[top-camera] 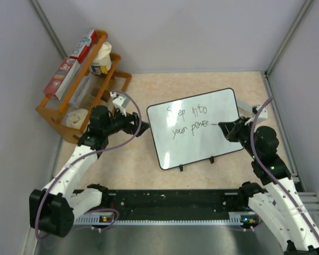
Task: Write a sentence on the whiteboard
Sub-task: Put down the whiteboard marker without the cap at the center of the board.
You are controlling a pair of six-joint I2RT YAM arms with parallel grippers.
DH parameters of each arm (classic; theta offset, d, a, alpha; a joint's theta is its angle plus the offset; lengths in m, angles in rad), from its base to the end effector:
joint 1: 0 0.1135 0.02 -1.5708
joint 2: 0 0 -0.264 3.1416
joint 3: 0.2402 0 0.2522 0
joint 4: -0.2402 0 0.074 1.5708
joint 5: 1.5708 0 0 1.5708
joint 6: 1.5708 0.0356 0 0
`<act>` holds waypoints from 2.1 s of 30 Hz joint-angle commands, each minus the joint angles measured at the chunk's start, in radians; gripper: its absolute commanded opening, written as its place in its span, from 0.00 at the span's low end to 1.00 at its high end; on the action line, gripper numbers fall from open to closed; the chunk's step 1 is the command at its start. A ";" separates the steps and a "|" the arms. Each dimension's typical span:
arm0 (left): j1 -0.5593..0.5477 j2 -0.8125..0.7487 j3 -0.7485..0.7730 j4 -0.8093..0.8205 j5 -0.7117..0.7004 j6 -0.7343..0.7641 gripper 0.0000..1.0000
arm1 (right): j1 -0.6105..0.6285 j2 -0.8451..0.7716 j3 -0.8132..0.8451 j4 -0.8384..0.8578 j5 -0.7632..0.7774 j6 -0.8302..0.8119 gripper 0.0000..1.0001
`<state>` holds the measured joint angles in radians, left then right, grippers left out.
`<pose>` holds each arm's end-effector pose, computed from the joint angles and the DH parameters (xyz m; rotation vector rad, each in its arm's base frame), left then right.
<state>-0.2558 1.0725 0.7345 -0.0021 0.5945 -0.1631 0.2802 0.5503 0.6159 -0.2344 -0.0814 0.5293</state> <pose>0.2295 -0.0806 0.2862 0.4981 1.8753 -0.8469 0.1370 0.0424 0.3091 0.1609 1.7785 0.6600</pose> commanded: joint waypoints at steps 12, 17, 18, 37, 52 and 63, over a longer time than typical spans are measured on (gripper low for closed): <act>0.003 -0.305 0.014 -0.191 -0.344 -0.148 0.99 | -0.010 -0.114 -0.168 -0.031 -0.353 0.248 0.00; 0.003 -0.359 0.017 -0.251 -0.438 -0.206 0.99 | -0.010 -0.180 -0.266 -0.069 -0.397 0.299 0.00; 0.003 -0.365 0.016 -0.260 -0.452 -0.214 0.99 | -0.010 -0.193 -0.275 -0.075 -0.403 0.304 0.00; 0.003 -0.361 -0.135 -0.138 -0.550 -0.363 0.99 | -0.010 -0.142 -0.378 -0.158 -0.434 0.317 0.00; 0.003 -0.287 -0.228 0.134 -0.444 -0.354 0.99 | -0.010 -0.050 -0.458 -0.158 -0.423 0.363 0.23; 0.003 -0.295 -0.279 0.260 -0.432 -0.358 0.99 | -0.010 -0.076 -0.436 -0.164 -0.394 0.371 0.91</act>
<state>-0.2558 0.7898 0.4725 0.1352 0.1467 -0.5209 0.2783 0.4759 0.1448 -0.4126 -0.4919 0.9047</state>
